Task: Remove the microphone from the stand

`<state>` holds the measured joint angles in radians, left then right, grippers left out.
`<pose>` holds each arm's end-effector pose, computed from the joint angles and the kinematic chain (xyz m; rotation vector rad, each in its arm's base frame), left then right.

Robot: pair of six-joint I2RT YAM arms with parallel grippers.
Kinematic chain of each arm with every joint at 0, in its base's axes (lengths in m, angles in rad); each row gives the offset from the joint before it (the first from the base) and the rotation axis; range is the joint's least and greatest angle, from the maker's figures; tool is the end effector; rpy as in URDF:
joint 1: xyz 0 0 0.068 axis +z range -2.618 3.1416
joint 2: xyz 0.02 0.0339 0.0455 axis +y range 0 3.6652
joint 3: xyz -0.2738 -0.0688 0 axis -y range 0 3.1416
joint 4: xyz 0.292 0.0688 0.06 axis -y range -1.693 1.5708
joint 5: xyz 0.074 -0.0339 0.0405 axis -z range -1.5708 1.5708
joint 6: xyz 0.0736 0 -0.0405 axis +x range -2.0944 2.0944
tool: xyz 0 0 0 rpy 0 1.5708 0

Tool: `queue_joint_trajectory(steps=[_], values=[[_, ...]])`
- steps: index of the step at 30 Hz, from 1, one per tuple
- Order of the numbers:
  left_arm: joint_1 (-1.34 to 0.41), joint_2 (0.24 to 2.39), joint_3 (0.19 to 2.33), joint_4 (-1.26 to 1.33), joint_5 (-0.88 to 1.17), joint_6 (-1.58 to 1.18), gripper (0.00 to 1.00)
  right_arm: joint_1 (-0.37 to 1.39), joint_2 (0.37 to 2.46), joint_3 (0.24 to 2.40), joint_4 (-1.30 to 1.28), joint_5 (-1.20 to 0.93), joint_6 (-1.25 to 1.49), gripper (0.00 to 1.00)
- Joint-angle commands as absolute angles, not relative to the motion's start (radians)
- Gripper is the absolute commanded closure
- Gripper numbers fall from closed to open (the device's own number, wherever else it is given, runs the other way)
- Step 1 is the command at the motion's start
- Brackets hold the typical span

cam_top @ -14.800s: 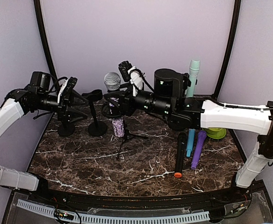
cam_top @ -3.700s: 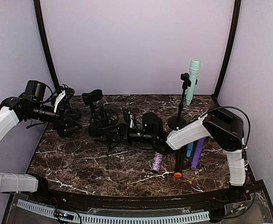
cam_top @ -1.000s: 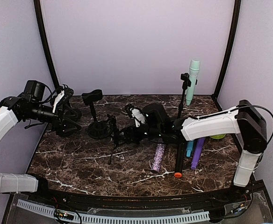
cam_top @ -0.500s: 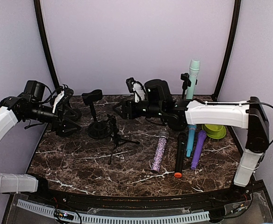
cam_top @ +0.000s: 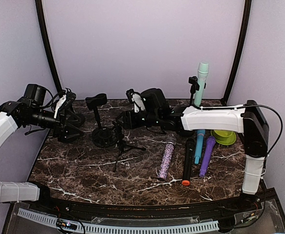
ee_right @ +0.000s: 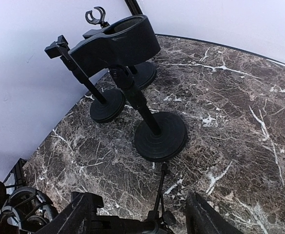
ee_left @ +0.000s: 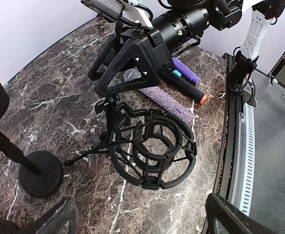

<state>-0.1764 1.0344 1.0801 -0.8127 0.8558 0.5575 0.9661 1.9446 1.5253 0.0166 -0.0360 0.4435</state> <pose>0.2433 -0.0998 0.3373 1.1318 1.8116 -0.7703 0.3087 0.4514 0.2465 -0.5667 2.0224 0.9281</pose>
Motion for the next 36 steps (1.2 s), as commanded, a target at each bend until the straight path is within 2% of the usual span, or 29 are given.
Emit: queue_joint_trajectory(steps=[1,3,7,14,19,26,29,32,36], values=[[-0.171,1.025,1.087,-0.816,0.872,0.553,0.07,0.963,1.910,1.483,0.008,0.010,0.430,0.32],[-0.171,1.025,1.088,-0.815,0.869,0.547,0.07,0.963,1.874,1.447,0.055,0.016,0.425,0.24],[-0.170,1.030,1.090,-0.819,0.856,0.542,0.07,0.962,1.781,1.324,0.194,0.023,0.407,0.19],[-0.170,1.045,1.105,-0.815,0.858,0.525,0.07,0.965,1.765,1.180,0.216,-0.008,0.294,0.23],[-0.171,1.045,1.120,-0.822,0.859,0.525,0.08,0.999,1.772,1.044,0.337,-0.031,0.192,0.24],[-0.171,1.056,1.125,-0.833,0.859,0.526,0.08,1.047,1.865,1.130,0.398,-0.051,0.065,0.25],[-0.171,1.060,1.134,-0.837,0.861,0.522,0.08,1.052,1.934,1.204,0.415,0.005,0.056,0.30],[-0.170,1.060,1.150,-0.842,0.862,0.515,0.08,1.060,1.992,1.229,0.484,0.101,0.066,0.44],[-0.171,1.060,1.165,-0.858,0.863,0.522,0.08,1.077,2.039,1.228,0.577,0.117,0.068,0.46]])
